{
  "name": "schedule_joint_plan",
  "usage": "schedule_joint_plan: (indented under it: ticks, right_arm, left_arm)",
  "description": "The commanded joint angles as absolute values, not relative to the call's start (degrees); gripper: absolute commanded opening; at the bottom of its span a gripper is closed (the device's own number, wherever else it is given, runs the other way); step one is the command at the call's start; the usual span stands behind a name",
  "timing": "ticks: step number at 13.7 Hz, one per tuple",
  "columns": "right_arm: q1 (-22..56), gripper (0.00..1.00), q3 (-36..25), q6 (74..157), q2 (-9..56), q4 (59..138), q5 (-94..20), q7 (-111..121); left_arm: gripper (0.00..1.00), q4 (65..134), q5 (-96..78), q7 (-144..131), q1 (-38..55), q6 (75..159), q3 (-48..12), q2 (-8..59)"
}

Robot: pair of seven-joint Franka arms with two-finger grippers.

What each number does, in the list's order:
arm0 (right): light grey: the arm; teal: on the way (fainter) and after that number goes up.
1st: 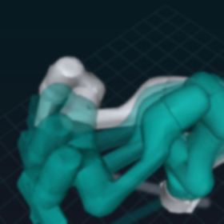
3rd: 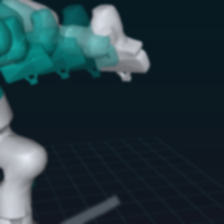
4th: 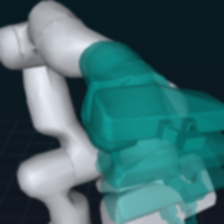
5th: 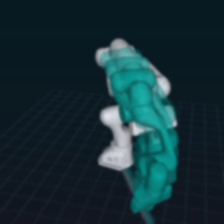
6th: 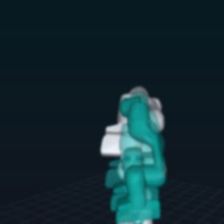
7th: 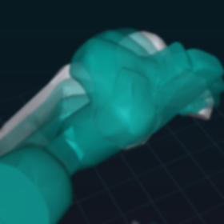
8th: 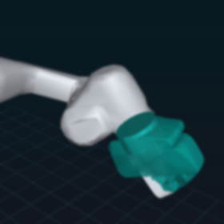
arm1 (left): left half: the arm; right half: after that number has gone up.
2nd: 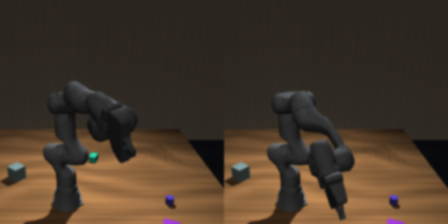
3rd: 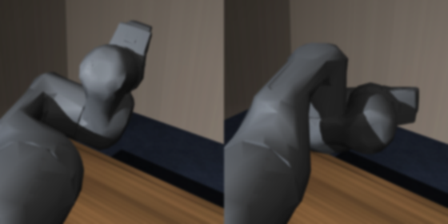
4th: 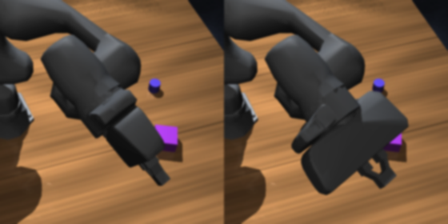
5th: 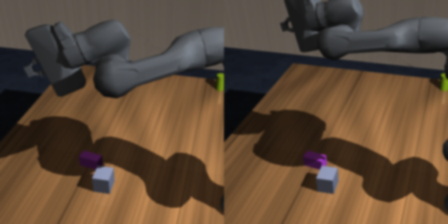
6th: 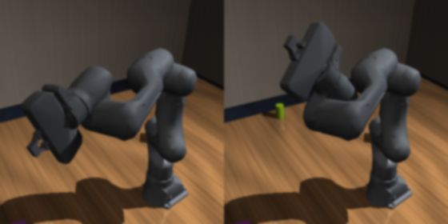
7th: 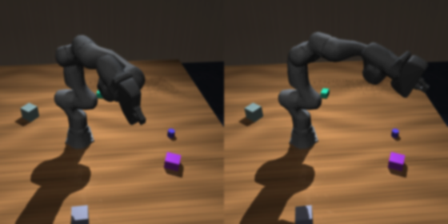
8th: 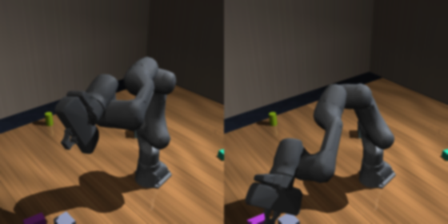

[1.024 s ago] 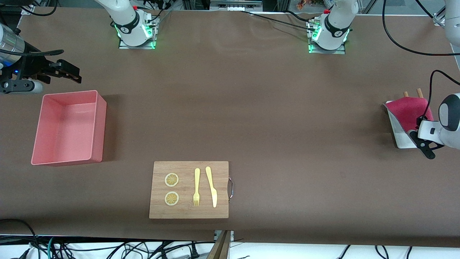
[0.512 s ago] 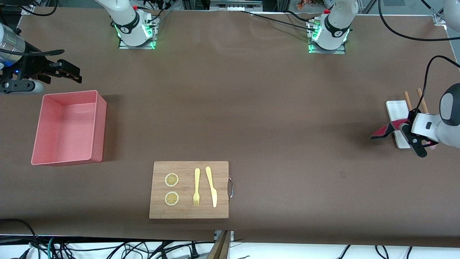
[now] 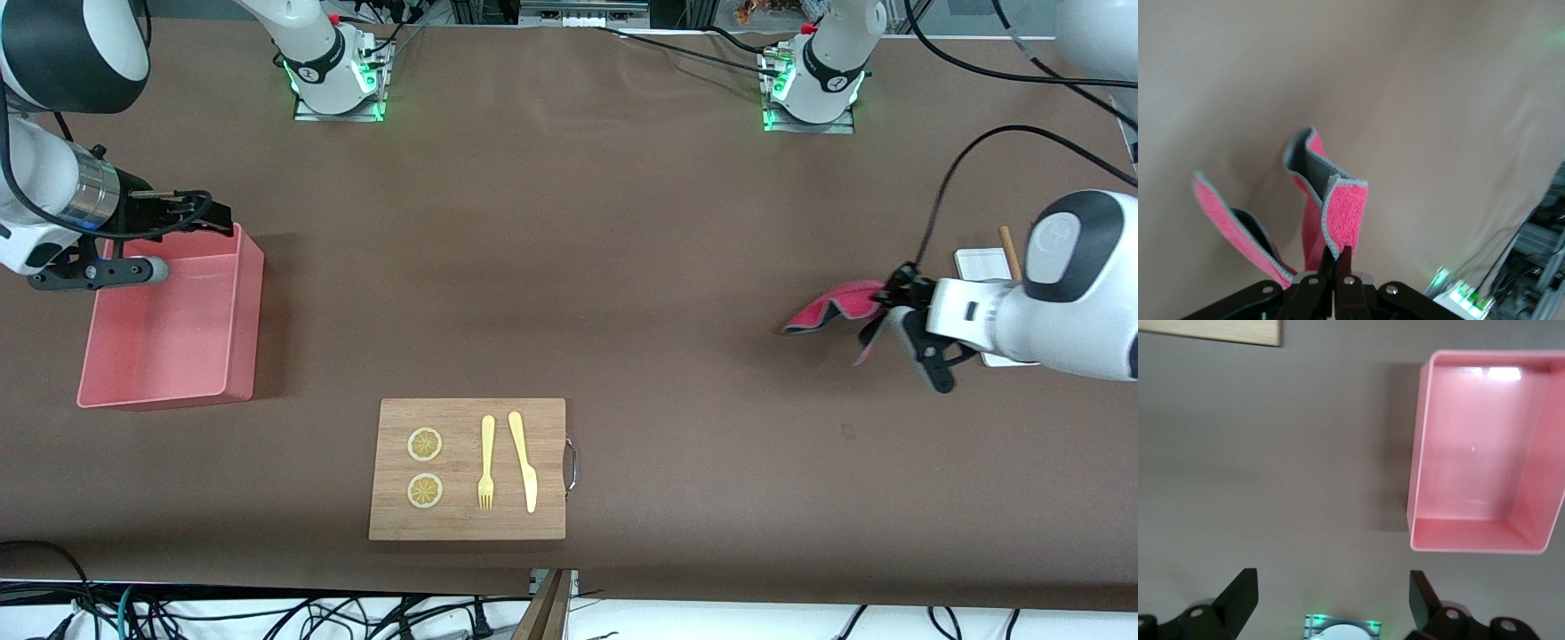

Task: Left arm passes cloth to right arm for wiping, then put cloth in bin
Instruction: 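Carry the cloth with the left gripper while the right gripper approaches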

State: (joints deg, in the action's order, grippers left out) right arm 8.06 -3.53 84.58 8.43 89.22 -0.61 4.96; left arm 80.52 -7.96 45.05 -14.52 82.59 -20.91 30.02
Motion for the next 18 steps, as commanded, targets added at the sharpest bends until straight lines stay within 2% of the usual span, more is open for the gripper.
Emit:
schedule_joint_plan:
  ticks: [1,5,8,14,18]
  right_arm:
    - [8.09,1.0,-1.07,81.22,5.63,87.71,-0.7,11.94]
    - [8.26,1.0,1.23,79.46,2.21,87.98,-4.3,12.56]
    - [8.09,1.0,5.36,78.66,1.14,90.95,-11.48,17.28]
    - [6.5,1.0,5.54,92.88,1.23,104.04,-27.67,46.28]
    - [6.5,1.0,8.52,102.1,4.3,108.45,-36.09,59.03]
  left_arm:
    - [0.0,79.28,-15.44,41.66,-10.04,82.61,-20.57,32.34]
    - [0.0,79.28,-28.36,42.19,-5.29,91.57,-20.57,36.29]
    - [0.0,79.28,-34.69,42.36,-1.24,95.71,-20.57,37.44]
    - [0.0,79.36,-49.28,43.76,1.4,95.71,-20.65,37.62]
    - [0.0,79.89,-57.02,53.96,3.68,95.36,-20.74,37.62]
